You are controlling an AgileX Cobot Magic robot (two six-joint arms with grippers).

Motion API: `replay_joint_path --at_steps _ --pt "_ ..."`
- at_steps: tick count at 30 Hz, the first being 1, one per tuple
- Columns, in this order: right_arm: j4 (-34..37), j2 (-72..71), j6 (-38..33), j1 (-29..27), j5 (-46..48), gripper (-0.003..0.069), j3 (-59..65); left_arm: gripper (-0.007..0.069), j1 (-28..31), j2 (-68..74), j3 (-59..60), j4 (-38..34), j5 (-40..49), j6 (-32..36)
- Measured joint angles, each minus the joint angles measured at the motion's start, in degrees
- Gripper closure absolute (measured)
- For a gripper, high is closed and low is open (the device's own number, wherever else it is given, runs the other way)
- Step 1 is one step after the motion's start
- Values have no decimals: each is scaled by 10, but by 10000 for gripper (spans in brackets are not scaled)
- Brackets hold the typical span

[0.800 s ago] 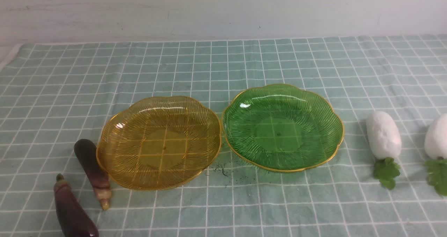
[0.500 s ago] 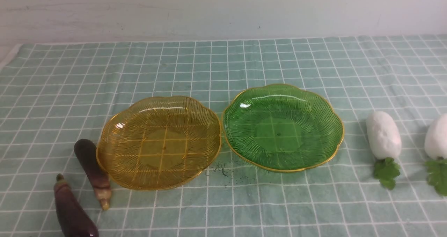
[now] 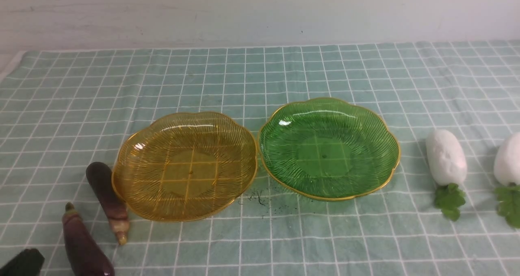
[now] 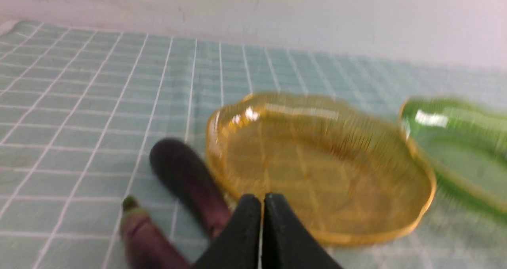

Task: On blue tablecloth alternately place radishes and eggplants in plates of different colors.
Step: 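Pick up the eggplant and place it in the yellow plate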

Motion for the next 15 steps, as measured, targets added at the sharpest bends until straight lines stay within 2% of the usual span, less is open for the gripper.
replay_joint_path --at_steps 3,7,9,11,14,15 --pt "0 0 0 0 0 673 0 632 0 0 0 -69 -70 -5" --pt "0 0 0 0 0 673 0 632 0 0 -10 -194 -267 -16" --pt "11 0 1 0 -4 673 0 632 0 0 -51 -213 -269 -16" --pt "56 0 12 0 -26 673 3 632 0 4 -111 -220 -230 -4" --pt "144 0 39 0 -83 673 4 632 0 54 -219 -219 -147 41" --pt "170 0 48 0 -100 673 4 632 0 87 -264 -218 -90 62"
